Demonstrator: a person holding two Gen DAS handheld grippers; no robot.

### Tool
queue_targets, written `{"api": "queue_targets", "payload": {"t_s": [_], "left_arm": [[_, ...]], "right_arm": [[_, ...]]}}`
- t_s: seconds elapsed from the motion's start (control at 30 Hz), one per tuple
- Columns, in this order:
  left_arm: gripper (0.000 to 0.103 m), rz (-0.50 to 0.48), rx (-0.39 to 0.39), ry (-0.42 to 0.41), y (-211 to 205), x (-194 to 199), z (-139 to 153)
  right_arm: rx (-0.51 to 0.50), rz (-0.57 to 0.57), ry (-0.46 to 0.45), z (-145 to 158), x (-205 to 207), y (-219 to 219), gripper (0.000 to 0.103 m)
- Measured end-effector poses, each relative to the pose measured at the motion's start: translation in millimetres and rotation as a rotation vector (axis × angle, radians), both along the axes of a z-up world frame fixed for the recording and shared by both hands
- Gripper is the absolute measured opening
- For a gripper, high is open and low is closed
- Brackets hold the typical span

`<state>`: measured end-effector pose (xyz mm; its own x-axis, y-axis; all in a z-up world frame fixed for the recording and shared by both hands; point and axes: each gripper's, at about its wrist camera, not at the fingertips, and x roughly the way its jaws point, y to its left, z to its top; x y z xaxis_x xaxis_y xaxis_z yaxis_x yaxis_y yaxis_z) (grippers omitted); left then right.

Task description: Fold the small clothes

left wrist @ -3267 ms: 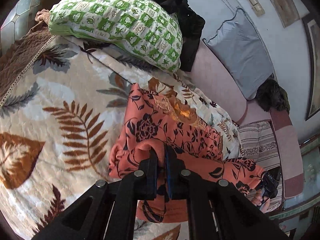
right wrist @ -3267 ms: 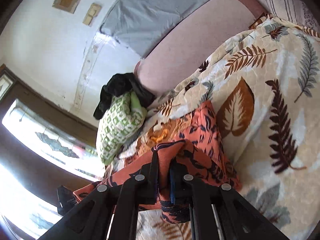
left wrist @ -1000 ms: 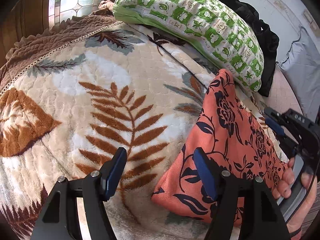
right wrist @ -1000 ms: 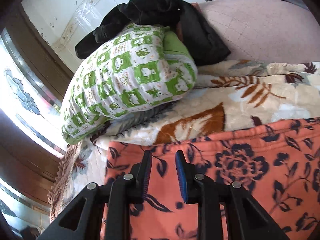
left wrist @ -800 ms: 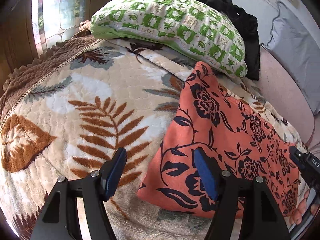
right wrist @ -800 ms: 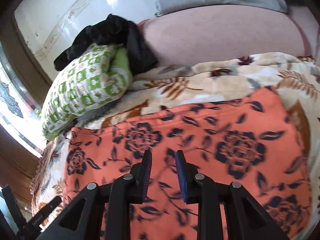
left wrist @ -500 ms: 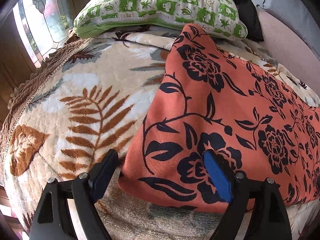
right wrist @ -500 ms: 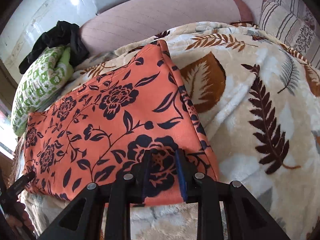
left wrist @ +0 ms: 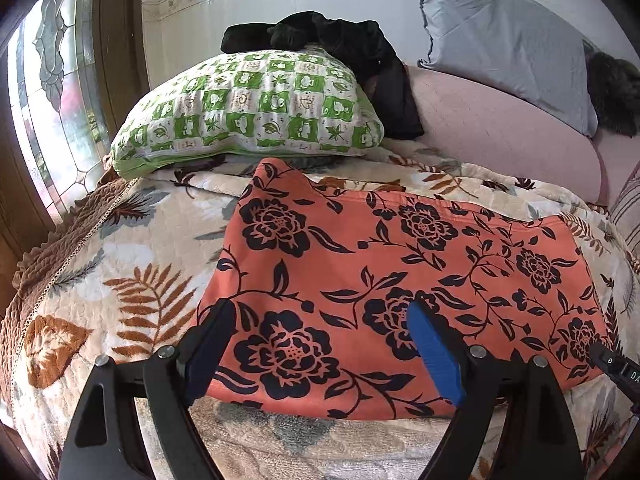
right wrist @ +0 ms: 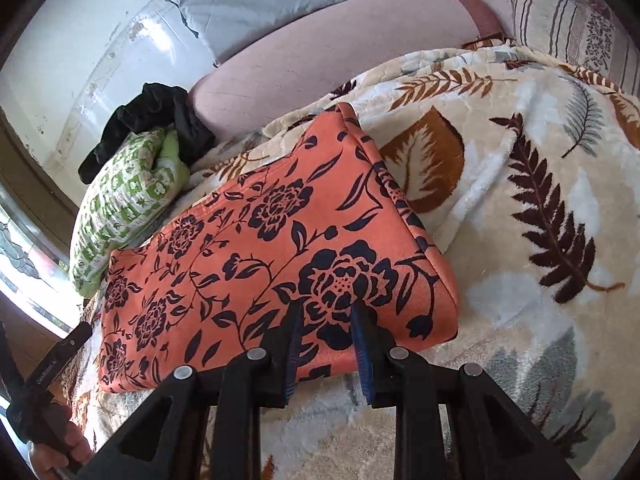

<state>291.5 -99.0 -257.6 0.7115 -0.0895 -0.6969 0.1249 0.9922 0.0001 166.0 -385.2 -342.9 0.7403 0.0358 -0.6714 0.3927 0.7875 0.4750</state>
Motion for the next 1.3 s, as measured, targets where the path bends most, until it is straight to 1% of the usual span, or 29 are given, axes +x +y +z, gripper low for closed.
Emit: {"api": "queue_targets", "payload": {"t_s": [0.07, 0.1, 0.17, 0.23, 0.33, 0.4, 0.47, 0.53, 0.57, 0.63, 0.67, 0.73, 0.83, 0.9, 0.97, 1.03, 1.1, 1.17, 1.27, 1.3], "left_arm": [[0.088, -0.009, -0.001, 0.001, -6.2, 2.2, -1.3], [0.088, -0.011, -0.003, 0.0, -8.8, 3.1, -1.5], [0.088, -0.018, -0.003, 0.0, -12.9, 4.3, -2.2], [0.088, -0.019, 0.003, -0.005, -15.5, 5.4, -2.0], [0.088, -0.023, 0.006, -0.009, -17.5, 6.2, -2.4], [0.088, -0.019, 0.013, -0.012, -17.8, 6.5, -2.9], [0.088, -0.018, 0.013, -0.011, -17.6, 6.5, -3.0], [0.088, -0.015, 0.015, -0.009, -17.1, 7.0, -3.8], [0.088, -0.016, 0.015, -0.007, -17.0, 7.2, -4.3], [0.088, -0.017, 0.018, -0.002, -17.0, 7.2, -6.0], [0.088, -0.018, 0.02, 0.002, -16.8, 7.4, -6.7], [0.088, -0.017, 0.018, 0.004, -16.2, 7.8, -7.4], [0.088, -0.015, 0.015, 0.005, -16.7, 8.2, -7.7], [0.088, -0.015, 0.018, 0.003, -17.4, 8.1, -8.2], [0.088, -0.017, 0.024, 0.005, -18.0, 8.4, -9.6], [0.088, -0.019, 0.027, 0.013, -18.3, 9.6, -12.4], [0.088, -0.024, 0.027, 0.036, -18.9, 12.2, -18.1], [0.088, -0.033, 0.029, 0.097, -20.0, 18.0, -30.6], [0.088, -0.03, 0.048, 0.263, -21.1, 30.1, -65.8], [0.092, -0.029, 0.053, 0.253, -21.1, 29.6, -70.9]], "right_arm": [[0.028, 0.007, 0.038, -12.1, 8.5, -3.7, 0.028], [0.039, 0.008, 0.035, -14.7, 10.5, -4.3, 0.028], [0.01, 0.016, 0.032, -11.2, 13.9, -2.2, 0.028], [-0.025, 0.023, 0.003, -3.2, 14.4, 2.5, 0.028], [-0.031, 0.047, -0.047, 7.5, 16.1, 10.1, 0.028], [-0.046, 0.068, -0.062, 11.0, 18.1, 19.1, 0.028], [-0.057, 0.109, -0.036, 7.8, 24.5, 28.9, 0.028], [-0.059, 0.145, 0.03, -4.6, 33.4, 38.2, 0.028], [-0.085, 0.149, 0.059, -9.0, 36.3, 42.4, 0.029], [-0.124, 0.153, 0.047, -7.5, 34.5, 45.9, 0.029], [-0.118, 0.154, 0.046, -4.7, 33.7, 45.6, 0.029], [-0.081, 0.16, -0.018, 3.7, 27.3, 44.8, 0.029], [-0.098, 0.2, -0.106, 19.5, 20.8, 55.8, 0.029], [-0.104, 0.234, -0.135, 24.7, 20.2, 65.1, 0.029], [-0.111, 0.26, -0.112, 22.3, 24.8, 73.9, 0.029], [-0.122, 0.271, -0.051, 11.9, 31.9, 79.4, 0.029], [-0.131, 0.282, 0.054, -6.2, 42.7, 81.5, 0.029], [-0.137, 0.273, 0.021, -9.4, 40.8, 80.7, 0.03], [-0.143, 0.279, 0.029, -9.9, 42.4, 81.3, 0.031], [-0.137, 0.28, 0.026, -11.0, 42.5, 80.9, 0.033]]}}
